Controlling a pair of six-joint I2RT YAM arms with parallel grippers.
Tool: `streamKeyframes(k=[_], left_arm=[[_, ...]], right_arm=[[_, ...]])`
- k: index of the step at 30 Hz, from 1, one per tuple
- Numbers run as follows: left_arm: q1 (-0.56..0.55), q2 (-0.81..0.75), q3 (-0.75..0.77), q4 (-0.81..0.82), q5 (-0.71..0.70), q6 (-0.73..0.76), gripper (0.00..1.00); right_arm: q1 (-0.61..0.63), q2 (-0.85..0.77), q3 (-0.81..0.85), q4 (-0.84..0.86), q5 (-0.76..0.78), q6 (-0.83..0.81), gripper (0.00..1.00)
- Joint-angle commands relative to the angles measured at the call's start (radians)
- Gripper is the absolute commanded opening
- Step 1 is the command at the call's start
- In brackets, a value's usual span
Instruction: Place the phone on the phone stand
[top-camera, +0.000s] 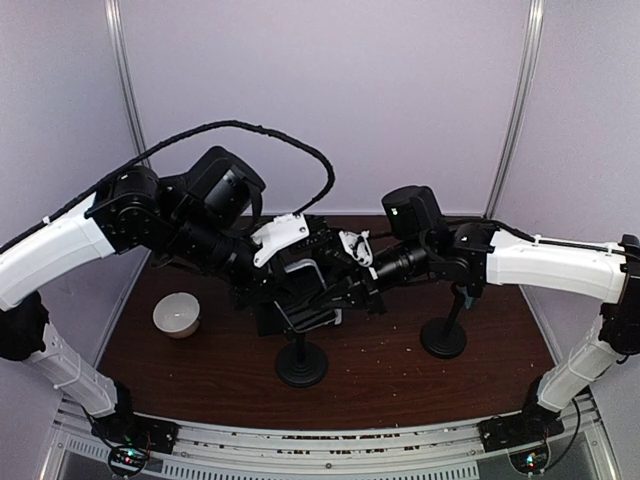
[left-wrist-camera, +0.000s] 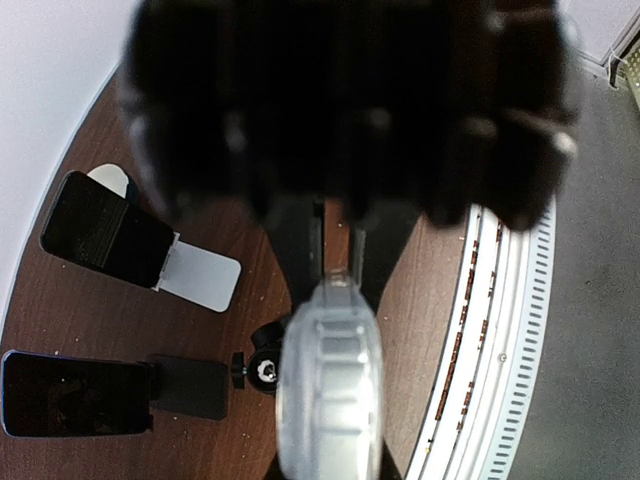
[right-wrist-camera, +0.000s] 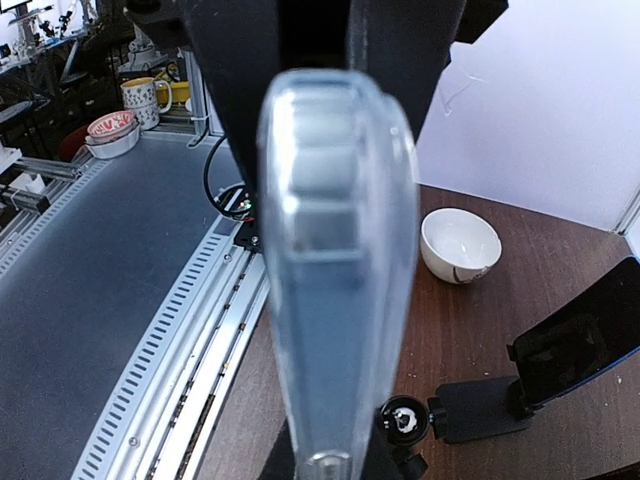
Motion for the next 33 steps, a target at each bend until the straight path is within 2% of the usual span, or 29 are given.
streamKeyframes(k=[1,2,4,6,9,12,15,18,22,26,29,33], left_arm=[[0.031,0.039,-0.140,-0.135,-0.035,0.015,0.00],[0.031,0.029,-0.161,-0.098,-0.032,0.018,0.00],[0.031,0.004,-0.205,-0.008,-0.029,0.032,0.12],[0.031,-0.029,-0.258,0.105,-0.034,0.050,0.19],[0.042,-0.104,-0.358,0.306,-0.052,0.083,0.43],[0.065,-0.204,-0.538,0.576,-0.062,0.105,0.56],[0.094,-0.326,-0.765,0.886,0.026,0.118,0.65],[0.099,-0.405,-0.957,1.142,0.111,0.114,0.69],[0.124,-0.431,-1.098,1.288,0.220,0.078,0.69],[0.197,-0.395,-1.161,1.359,0.334,0.019,0.69],[0.207,-0.331,-1.169,1.395,0.377,0.009,0.68],[0.207,-0.291,-1.152,1.392,0.422,0.008,0.61]], right_arm=[[0.008,0.002,-0.054,0.109,0.006,0.008,0.00],[0.008,-0.006,-0.068,0.136,0.006,0.016,0.00],[0.007,-0.009,-0.089,0.186,0.010,0.038,0.00],[0.006,-0.006,-0.095,0.222,0.009,0.056,0.00],[0.007,0.009,-0.085,0.242,0.000,0.075,0.00],[0.008,0.017,-0.088,0.265,0.001,0.085,0.00],[0.006,0.027,-0.085,0.270,0.006,0.089,0.00],[0.009,0.039,-0.095,0.306,0.002,0.110,0.00],[0.008,0.051,-0.101,0.335,0.018,0.123,0.00],[0.009,0.050,-0.093,0.335,0.021,0.127,0.00],[0.010,0.047,-0.092,0.342,0.043,0.131,0.00],[0.017,0.048,-0.089,0.339,0.076,0.131,0.00]])
